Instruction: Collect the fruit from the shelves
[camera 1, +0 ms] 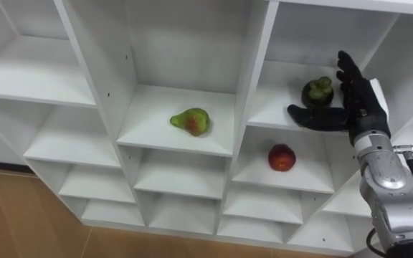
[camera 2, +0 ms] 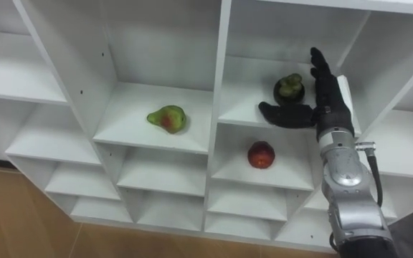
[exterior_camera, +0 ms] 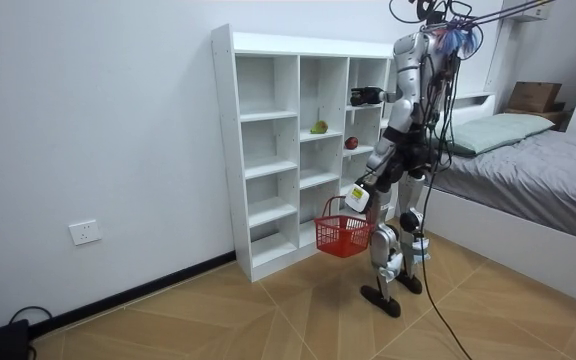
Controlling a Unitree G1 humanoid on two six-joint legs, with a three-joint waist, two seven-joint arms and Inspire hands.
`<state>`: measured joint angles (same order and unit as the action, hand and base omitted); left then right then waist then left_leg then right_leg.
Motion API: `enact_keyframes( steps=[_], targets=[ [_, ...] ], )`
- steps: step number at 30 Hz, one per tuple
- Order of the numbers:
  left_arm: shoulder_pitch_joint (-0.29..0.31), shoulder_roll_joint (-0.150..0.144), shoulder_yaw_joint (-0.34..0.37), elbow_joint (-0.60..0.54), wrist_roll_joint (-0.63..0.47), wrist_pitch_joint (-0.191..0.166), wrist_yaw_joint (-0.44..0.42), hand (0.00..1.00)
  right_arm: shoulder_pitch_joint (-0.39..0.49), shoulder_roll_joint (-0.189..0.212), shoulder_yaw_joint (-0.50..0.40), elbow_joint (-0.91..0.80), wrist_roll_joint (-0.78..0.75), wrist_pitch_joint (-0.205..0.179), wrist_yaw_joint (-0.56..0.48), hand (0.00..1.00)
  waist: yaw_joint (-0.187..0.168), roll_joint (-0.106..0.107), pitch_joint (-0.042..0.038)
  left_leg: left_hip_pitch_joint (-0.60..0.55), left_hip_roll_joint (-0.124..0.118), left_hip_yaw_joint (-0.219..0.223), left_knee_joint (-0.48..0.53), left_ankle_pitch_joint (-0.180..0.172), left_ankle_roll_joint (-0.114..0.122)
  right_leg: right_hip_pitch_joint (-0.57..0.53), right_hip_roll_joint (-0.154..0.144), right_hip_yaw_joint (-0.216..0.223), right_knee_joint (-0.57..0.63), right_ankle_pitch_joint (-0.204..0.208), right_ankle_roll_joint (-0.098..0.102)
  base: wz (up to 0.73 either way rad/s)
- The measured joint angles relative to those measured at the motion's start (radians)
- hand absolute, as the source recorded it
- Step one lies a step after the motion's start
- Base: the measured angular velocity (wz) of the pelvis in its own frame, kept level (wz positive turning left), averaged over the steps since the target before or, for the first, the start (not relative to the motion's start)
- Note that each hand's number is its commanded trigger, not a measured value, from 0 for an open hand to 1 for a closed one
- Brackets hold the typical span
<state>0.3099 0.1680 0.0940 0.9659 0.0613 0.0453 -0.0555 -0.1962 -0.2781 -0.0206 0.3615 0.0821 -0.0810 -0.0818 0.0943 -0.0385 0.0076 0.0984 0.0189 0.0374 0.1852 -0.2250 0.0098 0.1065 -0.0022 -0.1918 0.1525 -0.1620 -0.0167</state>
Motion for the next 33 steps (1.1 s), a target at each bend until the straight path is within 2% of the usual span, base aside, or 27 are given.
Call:
enact_keyframes(
  steps=[4,6,7,8,10,14,19,33],
  targets=[
    [0.0,0.0,0.0,0.0,0.0,0.002,0.0,1.0,0.0,0.0,0.0,0.015,0.0,-0.005,0.008,0.0,-0.001,0.0,-0.0006,0.002,0.0,-0.001,0.002,0.0,0.0,0.004,0.0,0.0,0.0,0.0,0.0,0.0],
    [-0.004,0.0,0.0,-0.002,0.0,0.003,0.002,1.0,0.0,0.0,0.0,0.018,-0.001,-0.005,0.011,0.34,-0.001,0.001,-0.0005,0.006,0.0,-0.002,0.002,0.0,0.0,0.007,0.0,0.0,0.0,0.0,0.0,0.0],
    [-0.007,0.0,0.0,-0.004,-0.002,0.003,0.003,1.0,0.0,0.0,0.001,0.02,-0.002,-0.005,0.012,0.93,-0.002,0.004,0.0017,0.006,0.0,-0.007,0.001,0.0,0.0,0.007,0.0,0.0,0.0,0.0,0.0,0.0],
    [-0.01,0.0,0.0,-0.004,-0.002,0.002,0.004,1.0,0.0,0.0,0.002,0.02,-0.007,-0.005,0.012,1.0,-0.002,0.0,-0.0005,0.004,0.0,-0.008,0.001,0.0,0.0,0.006,0.0,0.0,0.0,0.0,0.0,0.0],
    [-0.013,0.0,0.0,-0.004,-0.002,0.002,0.004,1.0,0.0,0.0,0.001,0.02,-0.009,-0.005,0.01,1.0,-0.002,-0.001,-0.0011,0.002,0.0,-0.009,0.001,0.0,0.0,0.005,0.0,0.0,0.0,0.0,0.0,0.0],
    [-0.012,0.0,-0.001,-0.004,-0.006,-0.001,0.004,1.0,-0.001,-0.008,-0.008,0.059,-0.012,-0.039,-0.003,1.0,-0.007,-0.008,-0.0063,0.002,0.0,-0.011,0.003,0.0,0.0,0.006,0.001,-0.002,0.0,0.0,0.0,0.0],
    [-0.01,0.001,-0.003,-0.003,-0.008,-0.001,0.006,1.0,-0.005,-0.019,-0.013,0.091,-0.011,-0.063,-0.012,1.0,-0.007,-0.009,-0.0063,0.011,0.0,-0.011,0.001,0.0,0.0,0.012,0.001,-0.002,-0.001,0.0,0.0,0.0],
    [-0.002,0.002,-0.023,-0.003,-0.008,-0.001,0.01,1.0,-0.022,-0.018,0.007,0.107,-0.009,-0.061,-0.026,1.0,-0.005,-0.004,-0.0035,0.013,0.001,-0.015,-0.003,-0.001,-0.001,0.014,0.002,-0.005,-0.001,0.0,0.0,0.0]
  ],
)
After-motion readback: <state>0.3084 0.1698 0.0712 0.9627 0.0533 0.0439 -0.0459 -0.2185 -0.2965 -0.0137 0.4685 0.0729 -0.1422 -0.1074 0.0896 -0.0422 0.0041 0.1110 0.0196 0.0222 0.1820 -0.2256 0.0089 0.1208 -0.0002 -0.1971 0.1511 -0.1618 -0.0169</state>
